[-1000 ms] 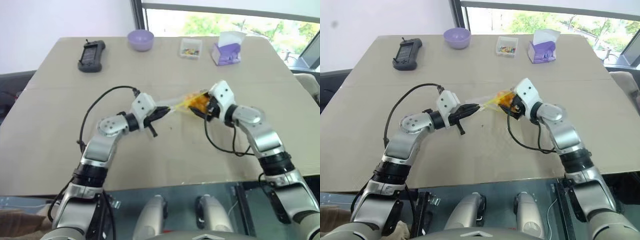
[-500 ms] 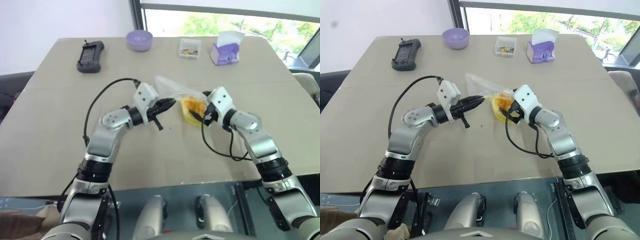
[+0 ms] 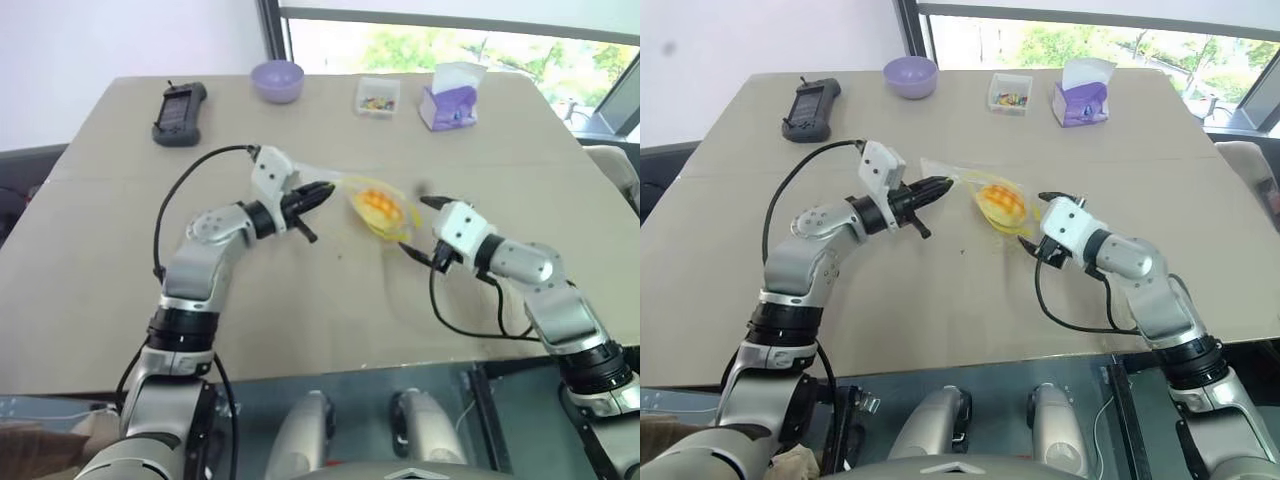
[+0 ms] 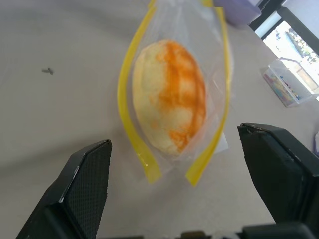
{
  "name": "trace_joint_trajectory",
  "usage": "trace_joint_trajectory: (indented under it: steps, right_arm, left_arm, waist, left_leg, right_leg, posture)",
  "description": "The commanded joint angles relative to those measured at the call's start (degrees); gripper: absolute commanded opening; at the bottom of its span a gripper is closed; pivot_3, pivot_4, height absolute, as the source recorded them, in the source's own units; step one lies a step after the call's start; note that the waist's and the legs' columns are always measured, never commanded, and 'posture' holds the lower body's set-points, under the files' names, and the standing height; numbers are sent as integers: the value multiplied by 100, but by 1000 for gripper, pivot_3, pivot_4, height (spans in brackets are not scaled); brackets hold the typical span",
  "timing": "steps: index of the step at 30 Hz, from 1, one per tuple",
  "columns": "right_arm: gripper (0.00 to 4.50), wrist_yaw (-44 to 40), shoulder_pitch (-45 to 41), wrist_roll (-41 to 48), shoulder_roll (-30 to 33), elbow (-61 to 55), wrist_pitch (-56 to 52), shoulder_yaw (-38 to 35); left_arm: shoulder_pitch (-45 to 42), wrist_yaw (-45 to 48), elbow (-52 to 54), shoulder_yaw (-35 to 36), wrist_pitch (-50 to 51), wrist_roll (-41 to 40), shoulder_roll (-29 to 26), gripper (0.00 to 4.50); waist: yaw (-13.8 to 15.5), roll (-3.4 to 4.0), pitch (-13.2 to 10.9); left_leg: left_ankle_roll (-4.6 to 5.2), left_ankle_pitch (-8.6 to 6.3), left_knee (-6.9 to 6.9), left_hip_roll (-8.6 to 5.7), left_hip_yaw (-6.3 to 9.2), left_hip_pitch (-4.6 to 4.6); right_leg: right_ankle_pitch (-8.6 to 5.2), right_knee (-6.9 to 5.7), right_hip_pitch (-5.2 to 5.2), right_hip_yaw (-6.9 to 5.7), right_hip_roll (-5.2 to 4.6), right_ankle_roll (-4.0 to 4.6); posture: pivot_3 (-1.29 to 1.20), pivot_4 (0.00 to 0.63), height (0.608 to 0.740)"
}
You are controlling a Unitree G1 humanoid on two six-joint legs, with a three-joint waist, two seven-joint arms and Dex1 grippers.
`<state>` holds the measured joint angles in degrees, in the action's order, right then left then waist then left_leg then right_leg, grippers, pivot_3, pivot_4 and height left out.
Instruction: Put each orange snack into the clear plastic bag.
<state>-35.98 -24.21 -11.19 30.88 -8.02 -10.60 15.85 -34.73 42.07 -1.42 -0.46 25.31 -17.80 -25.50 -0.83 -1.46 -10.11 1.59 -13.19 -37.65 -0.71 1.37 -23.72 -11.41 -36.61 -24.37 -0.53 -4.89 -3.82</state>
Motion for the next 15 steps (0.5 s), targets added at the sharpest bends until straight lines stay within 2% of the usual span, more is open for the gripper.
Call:
trace_joint_trajectory:
  steps: [1,6,8,15]
  right_arm:
    - [4431,454,-243,-566,-159,387,155,193]
    - [4431,812,-402,-789,-358,817,282,158]
    - [4041,871,-470,-715,-422,938,341,69]
    - [1694,407,-662,-158,-302,538,100,-350]
  left_arm:
    - [-157,-12,179,104,18,-87,-21,0]
    - [-122,-28,263,94,70,-103,-41,0]
    - [-100,-40,285,93,70,-92,-47,0]
    - [-47,-85,307,72,-5,-1,-87,0]
  waist:
    - [2,0,0]
    - [6,0,0]
    - [6,0,0]
    - [6,0,0]
  left_leg:
    - [0,0,-1,-1,-1,0]
    - [-2,1,-1,-2,1,-3]
    - [-3,1,-1,-2,1,-4]
    - [-1,0,-1,-2,2,-3]
  right_leg:
    - [0,0,0,1,0,0]
    - [0,4,0,1,-2,0]
    - [0,5,0,1,-2,0]
    - [0,6,0,0,-1,0]
  posture:
    - [0,150,740]
    - [0,150,740]
    - [0,150,740]
    - [0,150,740]
